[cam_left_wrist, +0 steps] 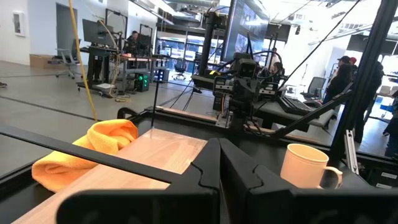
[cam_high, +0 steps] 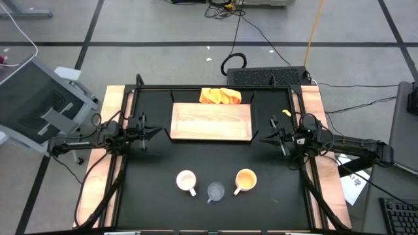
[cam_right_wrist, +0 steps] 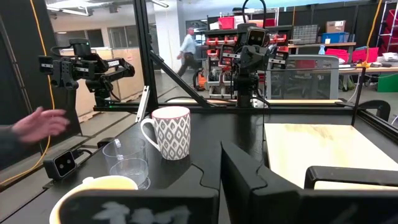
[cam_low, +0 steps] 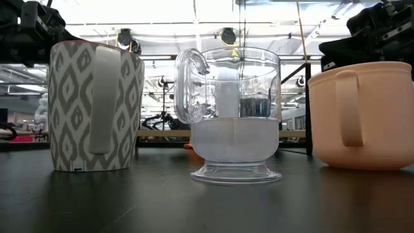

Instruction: Stack small to large cups/mugs on shelf

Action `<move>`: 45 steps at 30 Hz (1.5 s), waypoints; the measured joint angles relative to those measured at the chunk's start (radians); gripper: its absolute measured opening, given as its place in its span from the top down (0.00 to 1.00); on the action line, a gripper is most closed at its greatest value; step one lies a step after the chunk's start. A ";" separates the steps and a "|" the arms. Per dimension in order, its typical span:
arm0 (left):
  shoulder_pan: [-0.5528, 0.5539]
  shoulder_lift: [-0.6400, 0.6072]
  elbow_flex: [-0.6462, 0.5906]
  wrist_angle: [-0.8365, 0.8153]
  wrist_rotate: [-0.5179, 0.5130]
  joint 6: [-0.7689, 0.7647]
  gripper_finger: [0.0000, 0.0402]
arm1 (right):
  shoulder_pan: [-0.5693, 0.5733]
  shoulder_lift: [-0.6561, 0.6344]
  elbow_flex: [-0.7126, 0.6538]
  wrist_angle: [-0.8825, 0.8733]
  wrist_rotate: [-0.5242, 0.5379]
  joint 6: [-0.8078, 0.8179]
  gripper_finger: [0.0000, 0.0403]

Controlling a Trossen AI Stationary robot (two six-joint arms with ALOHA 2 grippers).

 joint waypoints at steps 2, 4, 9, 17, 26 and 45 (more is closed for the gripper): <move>0.000 0.000 0.000 0.000 0.000 0.000 0.99 | 0.000 0.000 0.000 0.000 0.000 0.000 1.00; 0.000 0.000 0.000 0.000 0.000 0.000 0.99 | 0.000 0.000 0.000 0.000 0.000 0.000 1.00; 0.000 0.000 0.000 0.000 0.000 0.000 0.99 | 0.000 0.000 0.000 0.000 0.000 0.000 1.00; 0.000 0.000 0.000 0.000 0.000 0.000 0.99 | 0.000 0.000 0.000 0.000 0.000 0.033 1.00; 0.000 0.000 0.000 0.000 0.000 0.000 0.99 | 0.000 0.000 0.000 0.024 0.000 0.171 1.00; 0.000 0.000 0.000 0.035 0.050 0.010 0.99 | 0.000 0.000 0.000 0.086 0.000 0.248 1.00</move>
